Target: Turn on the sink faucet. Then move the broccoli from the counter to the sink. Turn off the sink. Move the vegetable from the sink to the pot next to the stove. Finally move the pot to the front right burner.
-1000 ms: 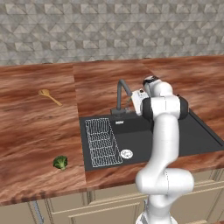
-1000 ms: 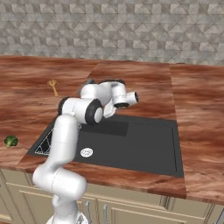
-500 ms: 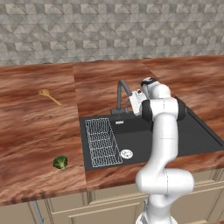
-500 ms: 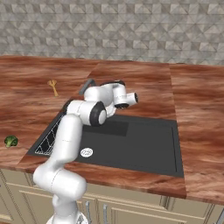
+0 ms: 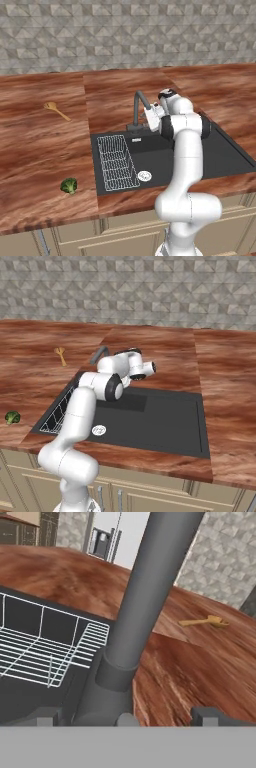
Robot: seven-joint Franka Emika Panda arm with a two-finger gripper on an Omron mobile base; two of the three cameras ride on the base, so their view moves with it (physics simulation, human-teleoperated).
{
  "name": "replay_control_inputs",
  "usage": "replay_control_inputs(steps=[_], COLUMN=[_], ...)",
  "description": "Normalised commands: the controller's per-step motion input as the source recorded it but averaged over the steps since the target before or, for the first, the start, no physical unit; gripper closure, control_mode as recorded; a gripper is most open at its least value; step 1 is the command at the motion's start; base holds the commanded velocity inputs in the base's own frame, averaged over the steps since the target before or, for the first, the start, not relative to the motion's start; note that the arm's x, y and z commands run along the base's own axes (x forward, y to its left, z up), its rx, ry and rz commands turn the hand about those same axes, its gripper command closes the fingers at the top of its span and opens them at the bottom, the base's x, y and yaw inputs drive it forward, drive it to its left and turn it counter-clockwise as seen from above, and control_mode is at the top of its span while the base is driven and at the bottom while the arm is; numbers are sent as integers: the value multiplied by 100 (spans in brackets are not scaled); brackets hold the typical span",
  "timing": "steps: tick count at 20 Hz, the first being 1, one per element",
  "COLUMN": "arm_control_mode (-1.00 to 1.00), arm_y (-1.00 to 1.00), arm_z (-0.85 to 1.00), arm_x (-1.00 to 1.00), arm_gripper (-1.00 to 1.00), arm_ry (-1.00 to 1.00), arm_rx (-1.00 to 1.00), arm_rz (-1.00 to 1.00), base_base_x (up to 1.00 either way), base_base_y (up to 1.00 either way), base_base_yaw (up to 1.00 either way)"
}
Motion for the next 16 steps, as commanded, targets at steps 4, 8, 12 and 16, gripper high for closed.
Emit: replay_control_inputs(steps=[4,8,12,16], arm_control_mode=[-100,-100,-100,-100], arm_y=[10,11,22,14], arm_z=[-2,-7,-4,-2], arm_x=[19,9,3,0], arm_gripper=[-100,100,100,100], arm_ry=[2,3,1,0], arm_rx=[3,2,1,1], arm_rz=[0,0,0,-5], base_base_x=[0,0,0,0], base_base_y=[0,0,0,0], base_base_yaw=[0,0,0,0])
